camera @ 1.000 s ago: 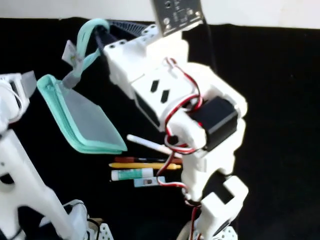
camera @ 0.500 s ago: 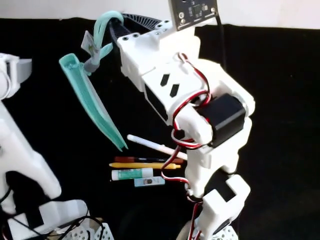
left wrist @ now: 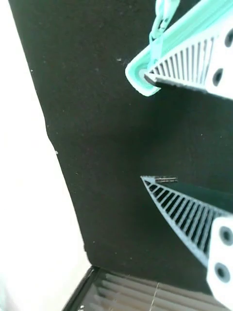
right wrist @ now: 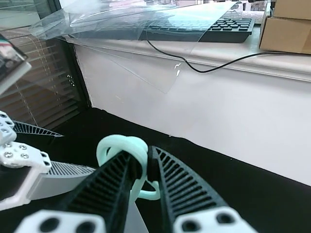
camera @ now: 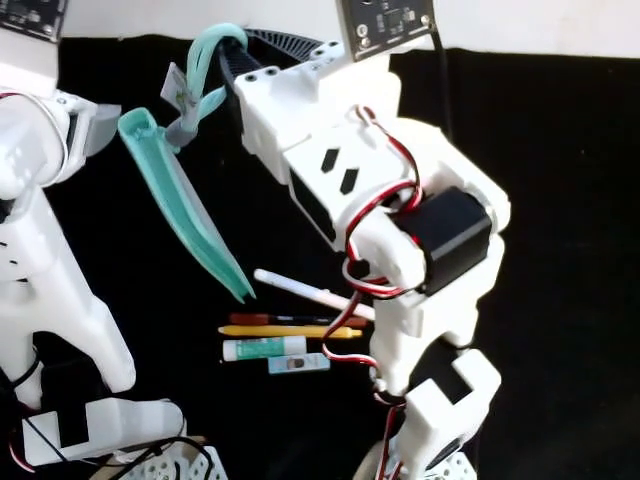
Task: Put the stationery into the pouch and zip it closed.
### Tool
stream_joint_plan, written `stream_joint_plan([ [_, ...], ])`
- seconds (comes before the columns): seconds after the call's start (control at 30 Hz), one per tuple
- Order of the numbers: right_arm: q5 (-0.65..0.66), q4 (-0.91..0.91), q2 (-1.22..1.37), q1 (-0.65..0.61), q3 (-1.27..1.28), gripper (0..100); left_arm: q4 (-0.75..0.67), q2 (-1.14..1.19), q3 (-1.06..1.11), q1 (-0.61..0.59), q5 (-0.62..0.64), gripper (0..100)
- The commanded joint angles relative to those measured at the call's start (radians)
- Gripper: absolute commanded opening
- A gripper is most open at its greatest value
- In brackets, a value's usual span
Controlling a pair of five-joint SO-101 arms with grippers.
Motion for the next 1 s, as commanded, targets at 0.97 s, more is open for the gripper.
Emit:
stream_joint_plan([
  [0.97, 0.012, 0.027, -0.002, 0.054, -0.022, 0.9, -0.015, 0.094, -0.007, 0.073, -0.149, 30],
])
